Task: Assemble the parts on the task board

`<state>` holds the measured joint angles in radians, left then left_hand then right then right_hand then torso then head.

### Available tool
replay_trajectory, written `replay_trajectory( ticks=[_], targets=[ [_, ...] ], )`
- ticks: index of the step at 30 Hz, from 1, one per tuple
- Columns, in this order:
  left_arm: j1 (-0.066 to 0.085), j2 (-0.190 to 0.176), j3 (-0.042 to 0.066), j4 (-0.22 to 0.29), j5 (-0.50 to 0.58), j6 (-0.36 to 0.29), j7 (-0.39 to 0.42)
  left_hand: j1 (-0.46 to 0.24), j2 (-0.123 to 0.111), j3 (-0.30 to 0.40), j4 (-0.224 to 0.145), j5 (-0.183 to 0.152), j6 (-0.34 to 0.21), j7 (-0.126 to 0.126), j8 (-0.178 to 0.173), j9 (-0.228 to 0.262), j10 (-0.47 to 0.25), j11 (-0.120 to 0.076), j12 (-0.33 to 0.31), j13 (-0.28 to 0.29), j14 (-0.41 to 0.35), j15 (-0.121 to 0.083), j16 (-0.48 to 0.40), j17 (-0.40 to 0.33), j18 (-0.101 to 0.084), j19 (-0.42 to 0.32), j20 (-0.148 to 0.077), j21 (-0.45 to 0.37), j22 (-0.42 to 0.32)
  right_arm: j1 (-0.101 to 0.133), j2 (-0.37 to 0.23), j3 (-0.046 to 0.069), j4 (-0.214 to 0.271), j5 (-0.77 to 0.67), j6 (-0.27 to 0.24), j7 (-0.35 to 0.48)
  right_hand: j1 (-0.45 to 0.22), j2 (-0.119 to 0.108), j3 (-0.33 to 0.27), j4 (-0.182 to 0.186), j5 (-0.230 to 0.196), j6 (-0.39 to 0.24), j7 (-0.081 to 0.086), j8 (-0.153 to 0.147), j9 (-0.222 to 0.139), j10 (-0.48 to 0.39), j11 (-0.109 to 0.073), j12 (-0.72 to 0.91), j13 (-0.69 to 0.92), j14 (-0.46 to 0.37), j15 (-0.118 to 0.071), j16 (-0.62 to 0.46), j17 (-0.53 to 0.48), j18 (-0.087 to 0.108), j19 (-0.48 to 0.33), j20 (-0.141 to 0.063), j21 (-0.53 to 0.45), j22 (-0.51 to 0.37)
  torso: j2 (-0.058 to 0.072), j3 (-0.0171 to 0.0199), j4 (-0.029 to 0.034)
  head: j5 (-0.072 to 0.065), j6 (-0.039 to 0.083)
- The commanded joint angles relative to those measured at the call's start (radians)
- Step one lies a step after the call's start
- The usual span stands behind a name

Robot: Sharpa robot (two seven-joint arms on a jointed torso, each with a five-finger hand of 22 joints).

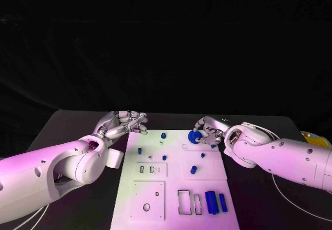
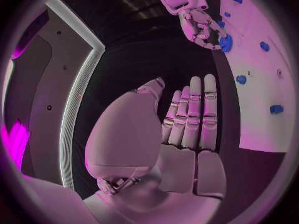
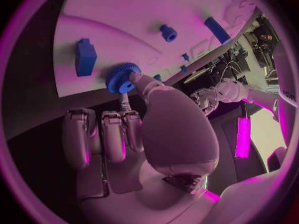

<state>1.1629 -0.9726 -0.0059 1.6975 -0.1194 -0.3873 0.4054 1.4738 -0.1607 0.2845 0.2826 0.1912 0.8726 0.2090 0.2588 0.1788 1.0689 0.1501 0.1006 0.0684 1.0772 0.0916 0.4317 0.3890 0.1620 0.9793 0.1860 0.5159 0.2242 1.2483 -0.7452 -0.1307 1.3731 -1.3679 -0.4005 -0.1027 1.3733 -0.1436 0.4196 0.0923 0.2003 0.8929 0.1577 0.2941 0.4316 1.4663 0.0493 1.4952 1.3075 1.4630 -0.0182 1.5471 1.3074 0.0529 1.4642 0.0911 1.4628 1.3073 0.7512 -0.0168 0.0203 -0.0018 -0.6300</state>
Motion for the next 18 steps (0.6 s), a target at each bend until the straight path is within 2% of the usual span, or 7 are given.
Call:
replay_trajectory(
  ticks=[1, 9, 13, 18],
  targets=[
    [0.001, 0.001, 0.001, -0.001, 0.003, 0.019, 0.007, 0.004, 0.0, 0.006, 0.002, -0.006, -0.001, -0.001, -0.004, 0.002, 0.004, 0.0, -0.003, 0.002, -0.006, -0.002, 0.007, 0.001, 0.018, -0.007, -0.001, 0.007, 0.002, -0.001, 0.0, 0.0, 0.02, -0.054, -0.125, 0.012, 0.002, 0.015, 0.007, -0.002, 0.003, 0.061, -0.037, 0.035, 0.032, 0.047, -0.009, 0.005, 0.185, 0.094, -0.008, 0.007, 0.192, -0.018, 0.022, -0.007, 0.007, 0.127, 0.001, 0.0004, 0.0021, 0.0, 0.003],
    [0.001, 0.003, 0.001, -0.003, 0.004, 0.019, 0.007, 0.004, 0.001, 0.007, 0.003, -0.006, -0.001, -0.001, -0.004, 0.002, 0.004, 0.0, -0.004, 0.002, -0.007, -0.002, 0.007, 0.002, 0.018, -0.008, -0.001, 0.007, 0.002, 0.005, 0.007, 0.001, 0.081, -0.109, -0.163, -0.003, -0.008, 0.008, 0.011, -0.002, -0.001, 0.059, -0.037, 0.032, 0.033, 0.047, -0.009, 0.005, 0.185, 0.095, -0.008, 0.008, 0.196, -0.019, 0.023, -0.008, 0.009, 0.13, 0.0, -0.0001, 0.0, 0.003, 0.007],
    [0.001, 0.004, 0.001, -0.003, 0.005, 0.019, 0.007, 0.004, 0.001, 0.007, 0.003, -0.006, -0.001, -0.001, -0.004, 0.002, 0.004, 0.0, -0.004, 0.002, -0.007, -0.002, 0.007, 0.002, 0.018, -0.008, -0.001, 0.007, 0.002, 0.008, 0.036, 0.001, 0.105, -0.124, -0.142, -0.017, -0.02, 0.001, 0.016, 0.0, -0.009, 0.052, -0.034, 0.025, 0.032, 0.047, -0.008, 0.005, 0.185, 0.095, -0.008, 0.009, 0.198, -0.02, 0.024, -0.009, 0.011, 0.132, 0.001, -0.0004, 0.0008, 0.005, 0.01],
    [0.001, 0.006, 0.001, -0.003, 0.005, 0.019, 0.007, 0.004, 0.001, 0.007, 0.003, -0.006, -0.001, -0.001, -0.004, 0.002, 0.004, 0.0, -0.004, 0.002, -0.007, -0.002, 0.007, 0.002, 0.018, -0.008, -0.001, 0.007, 0.002, 0.009, 0.076, 0.0, 0.111, -0.13, -0.118, -0.033, -0.031, -0.003, 0.02, 0.002, -0.015, 0.047, -0.032, 0.018, 0.032, 0.046, -0.005, 0.003, 0.183, 0.095, -0.006, 0.009, 0.197, -0.019, 0.022, -0.008, 0.009, 0.13, 0.002, -0.0007, 0.0025, 0.006, 0.01]
  ],
)
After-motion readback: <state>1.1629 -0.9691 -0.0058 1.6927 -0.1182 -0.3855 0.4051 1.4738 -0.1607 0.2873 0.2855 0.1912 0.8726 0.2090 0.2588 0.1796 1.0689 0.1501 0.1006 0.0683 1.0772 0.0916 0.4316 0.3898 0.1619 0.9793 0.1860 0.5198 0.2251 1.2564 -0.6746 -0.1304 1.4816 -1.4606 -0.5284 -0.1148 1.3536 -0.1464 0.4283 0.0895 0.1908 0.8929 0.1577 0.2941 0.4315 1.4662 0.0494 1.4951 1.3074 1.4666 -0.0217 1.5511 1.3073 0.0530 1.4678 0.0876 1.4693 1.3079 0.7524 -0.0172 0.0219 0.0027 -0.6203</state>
